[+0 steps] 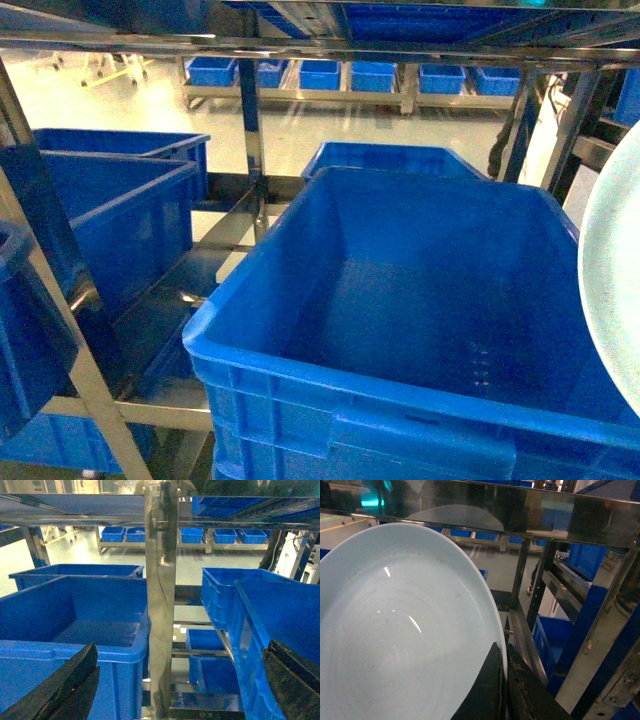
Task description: Place blue tray on left shelf second layer neatly
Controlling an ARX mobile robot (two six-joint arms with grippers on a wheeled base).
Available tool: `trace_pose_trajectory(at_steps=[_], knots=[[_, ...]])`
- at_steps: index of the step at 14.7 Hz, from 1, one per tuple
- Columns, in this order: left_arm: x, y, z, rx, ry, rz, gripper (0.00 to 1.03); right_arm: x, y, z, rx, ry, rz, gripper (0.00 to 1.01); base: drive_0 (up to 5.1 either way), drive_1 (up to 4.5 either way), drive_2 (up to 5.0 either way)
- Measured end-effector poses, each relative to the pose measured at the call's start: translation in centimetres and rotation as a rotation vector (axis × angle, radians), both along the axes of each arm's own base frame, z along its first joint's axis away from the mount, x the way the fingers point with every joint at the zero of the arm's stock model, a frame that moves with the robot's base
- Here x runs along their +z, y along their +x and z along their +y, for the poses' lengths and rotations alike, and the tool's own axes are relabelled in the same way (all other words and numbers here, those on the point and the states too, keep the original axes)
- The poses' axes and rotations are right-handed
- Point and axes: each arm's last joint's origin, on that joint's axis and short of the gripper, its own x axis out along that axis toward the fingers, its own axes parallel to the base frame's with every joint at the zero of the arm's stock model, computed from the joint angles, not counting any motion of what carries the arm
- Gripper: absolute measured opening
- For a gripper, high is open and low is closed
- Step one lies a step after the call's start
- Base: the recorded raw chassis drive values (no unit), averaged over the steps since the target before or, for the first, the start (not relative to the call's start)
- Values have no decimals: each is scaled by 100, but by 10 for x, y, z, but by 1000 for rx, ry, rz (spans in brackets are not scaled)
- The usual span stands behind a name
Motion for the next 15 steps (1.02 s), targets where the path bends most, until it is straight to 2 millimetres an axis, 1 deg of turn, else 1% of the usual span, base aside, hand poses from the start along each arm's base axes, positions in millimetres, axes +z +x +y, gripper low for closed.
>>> trace_pose_trajectory(at_steps=[10, 12, 13, 15], knots=[[0, 0, 0, 0, 0, 0, 98, 0, 0, 0, 0, 0, 0, 2, 0, 0, 0], [0, 0, 0, 0, 0, 0, 98, -4, 1, -1, 20, 35, 44, 2, 0, 0, 0], [0, 0, 0, 0, 0, 0, 98, -7, 5, -2, 26, 69, 72, 2, 0, 0, 0], [0, 0, 0, 0, 0, 0, 98, -13, 23, -1, 46, 172, 140, 2, 0, 0, 0]])
